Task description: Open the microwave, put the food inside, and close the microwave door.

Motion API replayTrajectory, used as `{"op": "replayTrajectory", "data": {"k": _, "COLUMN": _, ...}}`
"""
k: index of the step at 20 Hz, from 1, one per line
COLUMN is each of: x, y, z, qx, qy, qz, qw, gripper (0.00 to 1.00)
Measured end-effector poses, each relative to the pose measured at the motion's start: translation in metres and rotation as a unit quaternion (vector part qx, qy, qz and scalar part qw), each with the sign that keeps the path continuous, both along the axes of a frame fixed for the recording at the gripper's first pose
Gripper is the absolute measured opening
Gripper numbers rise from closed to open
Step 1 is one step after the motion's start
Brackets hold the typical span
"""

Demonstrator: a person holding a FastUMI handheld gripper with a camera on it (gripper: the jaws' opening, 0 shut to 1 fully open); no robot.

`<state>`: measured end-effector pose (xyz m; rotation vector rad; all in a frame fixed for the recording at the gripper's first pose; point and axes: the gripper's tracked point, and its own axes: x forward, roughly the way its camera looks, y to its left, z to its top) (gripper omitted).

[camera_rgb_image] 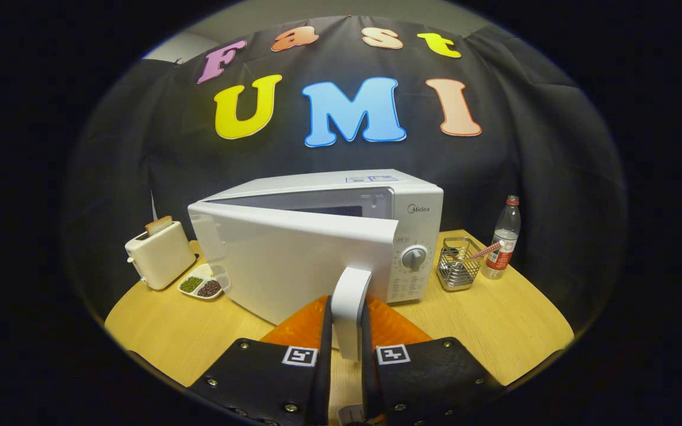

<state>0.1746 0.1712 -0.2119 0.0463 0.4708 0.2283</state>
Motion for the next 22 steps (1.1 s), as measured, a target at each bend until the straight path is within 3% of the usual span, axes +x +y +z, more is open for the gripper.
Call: {"op": "replayTrajectory", "data": {"k": 22, "x": -0.160, "y": 0.127, "z": 0.019, "qx": 0.012, "qy": 0.003, "qz": 0.078, "qw": 0.997, "gripper": 0.22}}
